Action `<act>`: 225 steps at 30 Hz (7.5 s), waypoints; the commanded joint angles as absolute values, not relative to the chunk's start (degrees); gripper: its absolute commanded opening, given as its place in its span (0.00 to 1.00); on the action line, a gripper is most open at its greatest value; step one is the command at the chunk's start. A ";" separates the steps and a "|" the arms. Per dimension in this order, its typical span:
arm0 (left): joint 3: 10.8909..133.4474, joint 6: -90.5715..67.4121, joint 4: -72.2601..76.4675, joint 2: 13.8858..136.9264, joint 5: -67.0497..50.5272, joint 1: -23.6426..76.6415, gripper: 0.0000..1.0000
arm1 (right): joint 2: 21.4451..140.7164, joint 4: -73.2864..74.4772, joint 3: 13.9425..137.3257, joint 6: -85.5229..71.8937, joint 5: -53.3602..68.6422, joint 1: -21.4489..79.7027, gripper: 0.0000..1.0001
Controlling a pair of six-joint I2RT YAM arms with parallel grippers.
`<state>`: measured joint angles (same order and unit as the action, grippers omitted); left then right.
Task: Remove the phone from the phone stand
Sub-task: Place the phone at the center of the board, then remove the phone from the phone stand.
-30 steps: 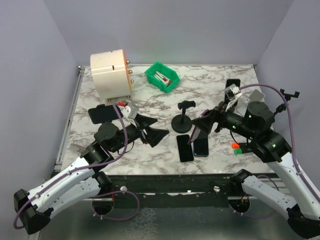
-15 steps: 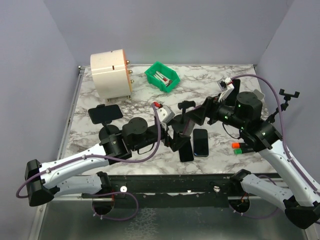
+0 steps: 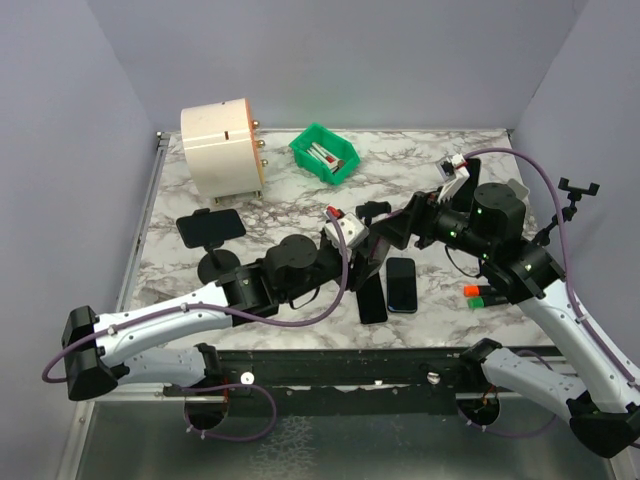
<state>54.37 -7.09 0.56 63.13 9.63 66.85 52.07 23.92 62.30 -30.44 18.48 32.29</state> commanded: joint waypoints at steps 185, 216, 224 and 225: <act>38.35 -12.11 1.64 38.40 9.90 55.28 0.76 | 79.51 29.48 83.68 -21.54 -26.59 19.21 1.00; 35.72 -13.21 1.05 35.34 5.26 53.75 0.82 | 85.78 -4.59 62.62 -10.45 -7.27 0.32 0.99; 35.74 -13.01 0.88 35.75 5.11 53.70 0.82 | 87.73 -5.35 61.77 -11.33 -7.56 -1.41 0.99; 35.71 -13.01 0.88 35.83 5.05 53.62 0.82 | 87.91 -5.34 61.72 -11.29 -7.72 -1.45 0.99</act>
